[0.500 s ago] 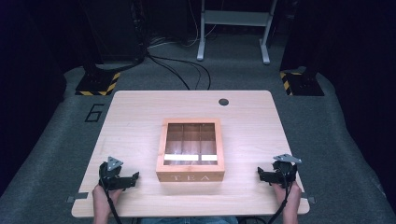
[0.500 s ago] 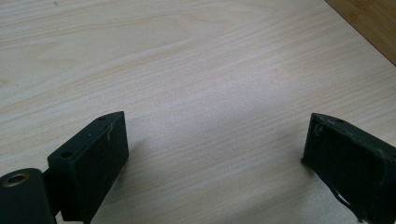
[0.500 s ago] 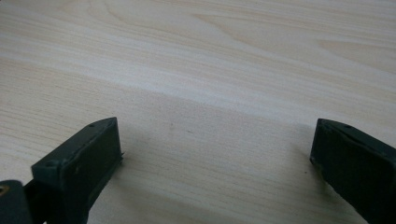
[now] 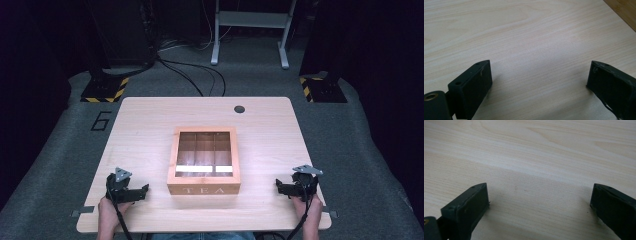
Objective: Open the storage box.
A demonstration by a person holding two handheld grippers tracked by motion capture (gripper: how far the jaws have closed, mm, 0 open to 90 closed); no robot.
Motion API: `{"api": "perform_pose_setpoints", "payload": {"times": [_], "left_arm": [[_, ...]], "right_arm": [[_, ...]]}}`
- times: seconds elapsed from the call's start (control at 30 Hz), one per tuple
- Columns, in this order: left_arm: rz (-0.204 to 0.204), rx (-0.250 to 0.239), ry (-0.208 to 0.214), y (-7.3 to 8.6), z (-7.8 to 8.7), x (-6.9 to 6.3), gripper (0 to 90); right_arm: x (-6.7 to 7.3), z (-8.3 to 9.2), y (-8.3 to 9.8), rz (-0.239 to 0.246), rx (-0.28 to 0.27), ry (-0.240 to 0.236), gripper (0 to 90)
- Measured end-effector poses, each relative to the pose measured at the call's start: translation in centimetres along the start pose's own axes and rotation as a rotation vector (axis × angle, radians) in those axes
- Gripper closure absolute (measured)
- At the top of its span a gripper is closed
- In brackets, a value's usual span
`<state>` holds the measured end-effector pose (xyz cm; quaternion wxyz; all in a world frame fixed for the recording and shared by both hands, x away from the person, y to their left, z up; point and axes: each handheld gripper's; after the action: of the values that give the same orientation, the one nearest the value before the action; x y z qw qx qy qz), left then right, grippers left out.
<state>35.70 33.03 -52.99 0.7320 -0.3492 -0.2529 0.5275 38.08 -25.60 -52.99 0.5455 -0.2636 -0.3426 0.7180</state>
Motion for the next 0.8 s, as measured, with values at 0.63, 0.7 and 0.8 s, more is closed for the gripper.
{"api": "perform_pose_setpoints", "payload": {"times": [0.63, 0.7, 0.8], "left_arm": [[-0.041, -0.207, 0.308, -0.6, 2.9, -3.8, 3.4], [-0.058, -0.198, 0.327, -0.9, 2.7, -4.3, 2.3], [-0.076, -0.209, 0.361, -1.6, 2.2, -5.5, 0.2]], "right_arm": [[0.0, 0.0, 0.0, -0.001, 0.000, 0.000, 1.3], [0.0, 0.0, 0.0, -0.001, 0.001, 0.000, 1.4], [0.0, 0.0, 0.0, -0.001, 0.000, 0.000, 1.3]]}}
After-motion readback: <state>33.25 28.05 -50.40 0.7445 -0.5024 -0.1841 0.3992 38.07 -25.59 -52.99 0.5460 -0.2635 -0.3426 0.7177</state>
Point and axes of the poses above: each handheld gripper's, and its own axes: z roughly backward along the jaws, y roughly out of its underside, x roughly to its left, and after that the axes turned 5 degrees about -x, right-handed
